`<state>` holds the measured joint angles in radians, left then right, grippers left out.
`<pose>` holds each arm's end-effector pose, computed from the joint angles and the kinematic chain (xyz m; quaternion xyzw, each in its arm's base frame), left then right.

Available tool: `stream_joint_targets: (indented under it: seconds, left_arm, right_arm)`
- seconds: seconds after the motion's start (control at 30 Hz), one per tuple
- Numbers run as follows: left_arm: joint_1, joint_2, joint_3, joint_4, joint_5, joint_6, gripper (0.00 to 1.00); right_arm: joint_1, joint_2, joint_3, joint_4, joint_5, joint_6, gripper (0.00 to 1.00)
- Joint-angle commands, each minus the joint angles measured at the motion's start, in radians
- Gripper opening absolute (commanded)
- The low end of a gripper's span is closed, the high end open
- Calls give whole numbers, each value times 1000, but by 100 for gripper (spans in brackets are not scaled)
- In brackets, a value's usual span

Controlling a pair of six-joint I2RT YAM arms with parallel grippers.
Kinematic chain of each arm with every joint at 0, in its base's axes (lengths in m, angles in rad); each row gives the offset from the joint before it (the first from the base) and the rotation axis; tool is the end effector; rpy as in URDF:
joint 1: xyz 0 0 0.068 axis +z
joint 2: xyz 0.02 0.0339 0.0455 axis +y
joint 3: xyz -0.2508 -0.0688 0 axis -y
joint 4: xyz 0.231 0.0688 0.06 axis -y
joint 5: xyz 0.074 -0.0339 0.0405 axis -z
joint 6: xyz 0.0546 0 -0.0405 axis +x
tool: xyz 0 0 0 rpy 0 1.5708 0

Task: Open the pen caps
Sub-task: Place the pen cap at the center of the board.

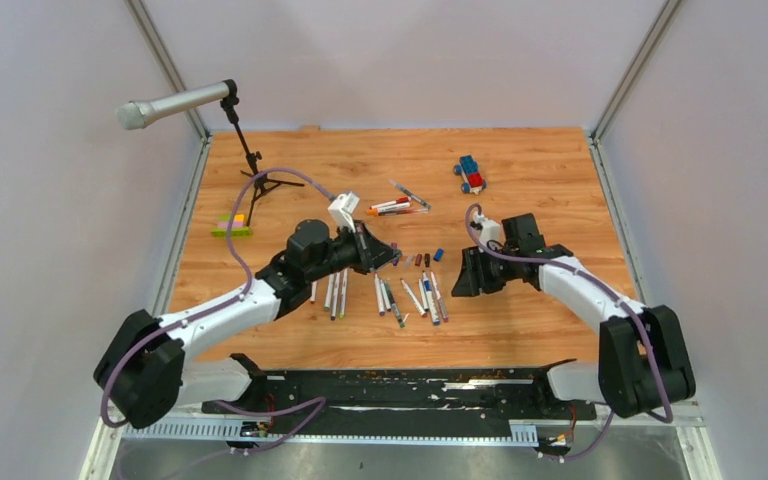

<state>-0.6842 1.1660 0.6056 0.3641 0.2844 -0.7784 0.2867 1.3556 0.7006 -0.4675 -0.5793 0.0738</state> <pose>0.2017 -0.1843 0.2474 0.0538 0.7686 -0.5009 0.3943 0.2199 0.0960 0.1575 -0.1624 0.9223 0.3121 0.1596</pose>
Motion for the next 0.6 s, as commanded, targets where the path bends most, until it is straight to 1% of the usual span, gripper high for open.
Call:
stream_joint_targets:
  seconds: [0.0,0.13,0.2,0.27,0.37,0.47,0.57]
  left_arm:
    - [-51,104,94,58,17,23,0]
    - [-107,243,197,19,5,59,0]
    - [-135,316,266,-45,-14,90,1]
    - [-162,386,349,-119,-46,127,1]
    - [-199,515,484,-256,-104,173,1]
    - [-226,629,621,-387,-167,196,2]
    - [-237,727,744,-499,-231,197,2]
  right_arm:
    - [-71,-107,36,21,-92,-217,49]
    - [-202,-105,97,-70,-212,-358,50]
    - [-288,-87,118,-106,-255,-398,51]
    - [-367,-70,136,-125,-279,-411,51]
    - [-451,-59,146,-136,-301,-417,52]
    - [-502,-74,138,-130,-315,-412,52]
    - [-528,-90,135,-126,-322,-404,52]
